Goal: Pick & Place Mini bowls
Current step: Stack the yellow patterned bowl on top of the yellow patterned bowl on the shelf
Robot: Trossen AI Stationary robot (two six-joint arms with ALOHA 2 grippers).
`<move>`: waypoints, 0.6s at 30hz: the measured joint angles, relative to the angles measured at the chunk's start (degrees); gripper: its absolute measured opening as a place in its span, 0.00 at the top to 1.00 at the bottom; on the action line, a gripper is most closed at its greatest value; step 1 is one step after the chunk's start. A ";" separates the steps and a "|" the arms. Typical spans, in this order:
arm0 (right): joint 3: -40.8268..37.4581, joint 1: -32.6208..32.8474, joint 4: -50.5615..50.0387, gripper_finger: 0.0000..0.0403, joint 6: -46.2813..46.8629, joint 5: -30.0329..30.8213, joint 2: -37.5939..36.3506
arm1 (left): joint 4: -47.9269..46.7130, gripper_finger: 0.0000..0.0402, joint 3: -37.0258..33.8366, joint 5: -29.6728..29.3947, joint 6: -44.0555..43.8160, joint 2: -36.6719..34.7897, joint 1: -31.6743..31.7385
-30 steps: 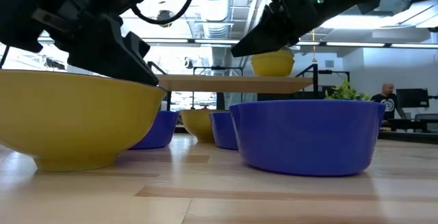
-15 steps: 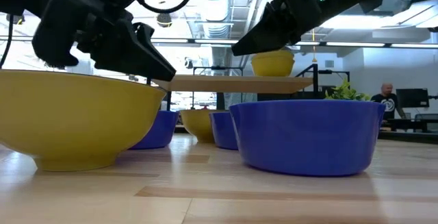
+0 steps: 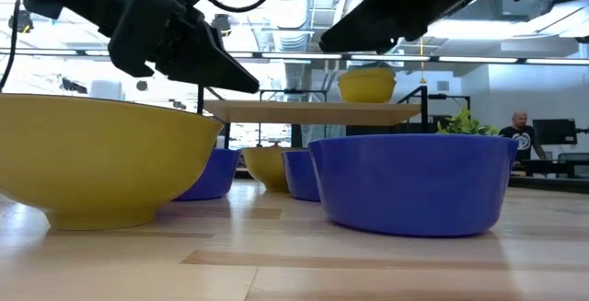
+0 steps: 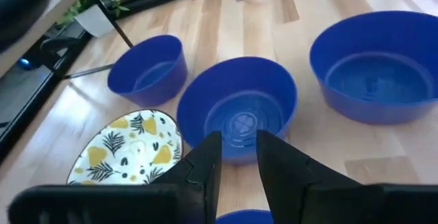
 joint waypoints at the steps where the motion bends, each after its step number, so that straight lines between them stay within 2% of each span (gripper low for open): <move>1: 0.00 0.33 0.07 0.77 -0.02 0.02 0.00 | 0.02 0.77 0.00 0.16 0.00 0.00 0.44; 5: 0.00 1.53 1.22 0.77 0.02 0.09 -0.02 | -2.00 0.77 0.00 2.27 0.76 -0.07 3.11; 12: 0.00 3.78 1.02 0.77 1.25 2.05 -0.02 | -6.19 0.77 -0.02 13.43 0.38 -1.45 9.55; 18: 0.00 5.35 0.64 0.77 5.06 3.52 -1.08 | -7.97 0.77 -0.02 14.39 0.45 -1.90 12.76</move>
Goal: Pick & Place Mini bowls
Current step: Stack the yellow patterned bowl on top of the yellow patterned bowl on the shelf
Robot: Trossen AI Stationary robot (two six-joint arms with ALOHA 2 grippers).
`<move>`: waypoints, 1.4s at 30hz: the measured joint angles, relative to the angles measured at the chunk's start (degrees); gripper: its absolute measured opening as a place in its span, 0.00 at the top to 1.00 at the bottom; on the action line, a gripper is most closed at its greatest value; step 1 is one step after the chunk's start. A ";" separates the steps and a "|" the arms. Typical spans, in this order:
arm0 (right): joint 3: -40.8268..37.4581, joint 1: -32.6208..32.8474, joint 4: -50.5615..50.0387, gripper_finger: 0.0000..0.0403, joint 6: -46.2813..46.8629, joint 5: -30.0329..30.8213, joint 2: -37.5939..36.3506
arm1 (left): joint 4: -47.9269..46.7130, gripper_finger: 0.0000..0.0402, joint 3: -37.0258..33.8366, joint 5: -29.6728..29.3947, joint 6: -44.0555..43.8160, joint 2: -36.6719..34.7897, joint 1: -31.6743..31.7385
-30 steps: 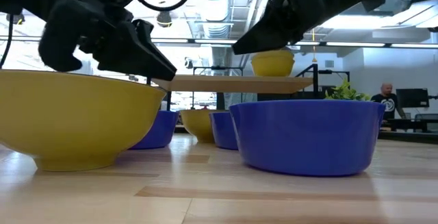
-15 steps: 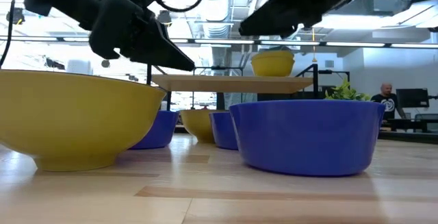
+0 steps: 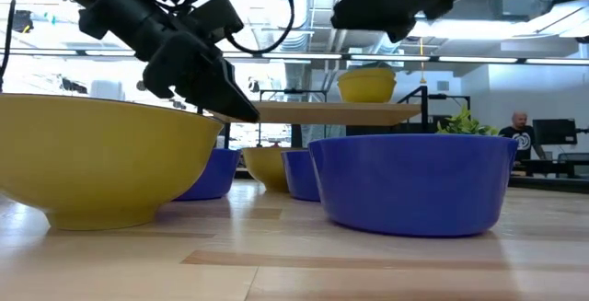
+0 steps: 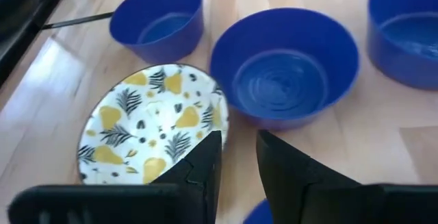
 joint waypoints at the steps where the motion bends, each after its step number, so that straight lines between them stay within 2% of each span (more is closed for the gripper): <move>1: 0.00 0.29 -0.35 0.77 0.71 0.00 -0.41 | -0.02 0.77 0.00 0.04 0.37 0.00 0.33; 15: 0.00 3.15 -10.52 0.77 8.44 1.07 -4.56 | -0.18 0.77 0.12 0.18 1.77 0.00 5.35; 20: 0.00 2.87 -13.40 0.77 10.16 1.94 -4.54 | -2.03 0.77 0.13 7.09 4.62 0.00 5.32; 23: 0.00 2.80 -13.77 0.77 10.51 2.67 -4.54 | -2.19 0.77 -0.44 8.98 5.13 0.00 5.31; 28: 0.00 2.42 -13.63 0.77 10.50 2.77 -4.54 | -2.30 0.77 -1.46 7.30 6.59 0.07 5.31; 39: 0.00 1.58 -13.53 0.77 10.44 2.63 -4.50 | 1.08 0.77 -1.46 7.41 11.32 0.07 4.66; 42: 0.00 1.68 -13.53 0.77 10.44 2.59 -4.50 | 2.66 0.77 -1.49 2.97 11.58 0.07 4.88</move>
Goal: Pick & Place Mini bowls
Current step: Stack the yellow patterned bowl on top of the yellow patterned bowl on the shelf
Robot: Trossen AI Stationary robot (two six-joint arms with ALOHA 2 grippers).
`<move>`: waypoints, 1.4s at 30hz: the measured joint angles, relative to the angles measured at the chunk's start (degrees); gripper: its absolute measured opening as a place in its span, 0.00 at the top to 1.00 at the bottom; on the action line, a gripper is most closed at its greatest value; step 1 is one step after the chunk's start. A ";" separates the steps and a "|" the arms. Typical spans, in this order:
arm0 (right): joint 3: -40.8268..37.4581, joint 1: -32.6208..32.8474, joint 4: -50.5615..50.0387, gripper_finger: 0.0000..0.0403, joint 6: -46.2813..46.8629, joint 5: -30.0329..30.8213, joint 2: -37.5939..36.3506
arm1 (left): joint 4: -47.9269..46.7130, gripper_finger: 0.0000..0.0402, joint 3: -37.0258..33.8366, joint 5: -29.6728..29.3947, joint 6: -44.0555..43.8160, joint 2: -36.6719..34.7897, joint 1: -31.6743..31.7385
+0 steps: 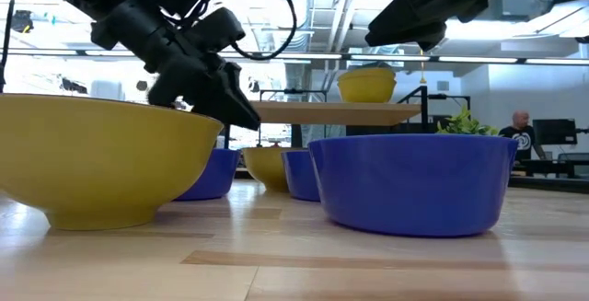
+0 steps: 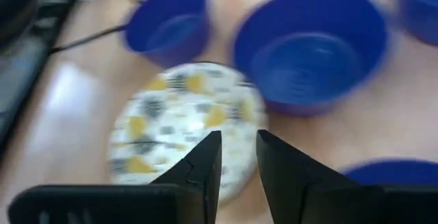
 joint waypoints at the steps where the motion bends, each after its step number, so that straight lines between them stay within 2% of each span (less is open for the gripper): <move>1: 0.00 0.14 0.00 0.77 0.03 0.00 0.00 | 0.67 0.77 0.00 -2.12 0.00 0.00 0.20; 4: 0.00 0.53 -0.02 0.77 0.83 -0.05 0.00 | 2.11 0.77 0.00 -6.98 0.00 0.00 0.38; 6: 0.00 0.89 -0.02 0.77 0.94 -0.21 0.00 | 2.51 0.77 0.00 -6.99 -0.04 0.00 0.28; 9: 0.00 1.26 0.00 0.77 0.96 -0.21 0.00 | 2.81 0.77 0.00 -3.63 -0.73 -0.02 0.20; 13: 0.00 1.55 0.00 0.77 1.19 -0.13 0.00 | 2.79 0.77 0.00 6.97 -0.83 -0.02 0.19; 15: 0.00 1.60 0.00 0.77 2.45 -0.12 0.00 | 2.89 0.77 0.00 10.35 -0.87 -0.02 0.14; 23: 0.00 1.60 0.02 0.77 3.98 -0.06 0.00 | 2.97 0.77 0.00 11.32 -0.68 0.15 0.19; 29: 0.00 1.58 0.02 0.77 3.98 -0.06 0.00 | 2.10 0.72 0.99 11.13 -1.78 0.22 0.21; 31: 0.00 1.60 0.00 0.77 3.97 -0.08 0.00 | -0.43 0.71 2.38 10.97 -2.19 0.22 0.21; 36: 0.00 1.10 0.00 0.77 3.67 -0.08 0.00 | -13.77 0.69 7.87 7.53 -5.03 0.36 0.21; 42: 0.00 0.62 0.02 0.77 3.52 -0.17 0.01 | -20.96 0.70 11.69 7.18 -5.23 0.50 0.53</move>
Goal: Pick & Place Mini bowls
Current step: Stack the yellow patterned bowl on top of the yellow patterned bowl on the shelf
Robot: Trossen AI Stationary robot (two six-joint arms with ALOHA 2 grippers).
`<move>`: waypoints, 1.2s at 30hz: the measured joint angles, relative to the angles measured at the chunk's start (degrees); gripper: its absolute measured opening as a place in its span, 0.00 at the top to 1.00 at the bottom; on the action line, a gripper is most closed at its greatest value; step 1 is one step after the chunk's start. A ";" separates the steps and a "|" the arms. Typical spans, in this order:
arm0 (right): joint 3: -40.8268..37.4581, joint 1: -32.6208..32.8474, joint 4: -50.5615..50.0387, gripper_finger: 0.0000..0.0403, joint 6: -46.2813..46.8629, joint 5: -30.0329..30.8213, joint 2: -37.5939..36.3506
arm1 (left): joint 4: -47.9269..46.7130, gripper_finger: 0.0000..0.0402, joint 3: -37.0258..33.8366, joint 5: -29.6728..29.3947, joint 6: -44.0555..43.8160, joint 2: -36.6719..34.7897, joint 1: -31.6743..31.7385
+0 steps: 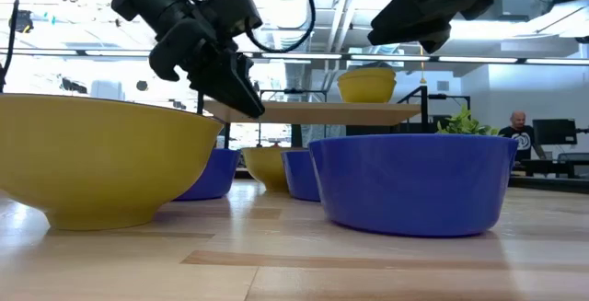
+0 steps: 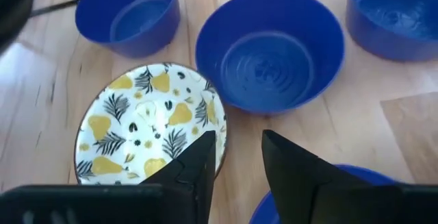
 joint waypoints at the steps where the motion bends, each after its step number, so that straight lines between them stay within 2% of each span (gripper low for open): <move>1: 0.00 0.00 0.00 0.77 0.00 0.00 -0.01 | -0.62 0.71 0.04 0.03 0.01 0.00 0.32; 8: 0.00 0.00 0.01 0.77 -0.11 -0.02 0.01 | -1.10 0.71 0.15 0.00 -0.02 1.07 2.55; 16: 0.00 0.00 0.00 0.77 -2.62 0.00 0.01 | -0.99 0.71 2.74 1.63 1.43 8.97 2.61; 36: 0.00 0.94 0.52 0.77 -2.58 -0.06 0.01 | -2.22 0.71 4.28 1.24 1.65 10.93 3.60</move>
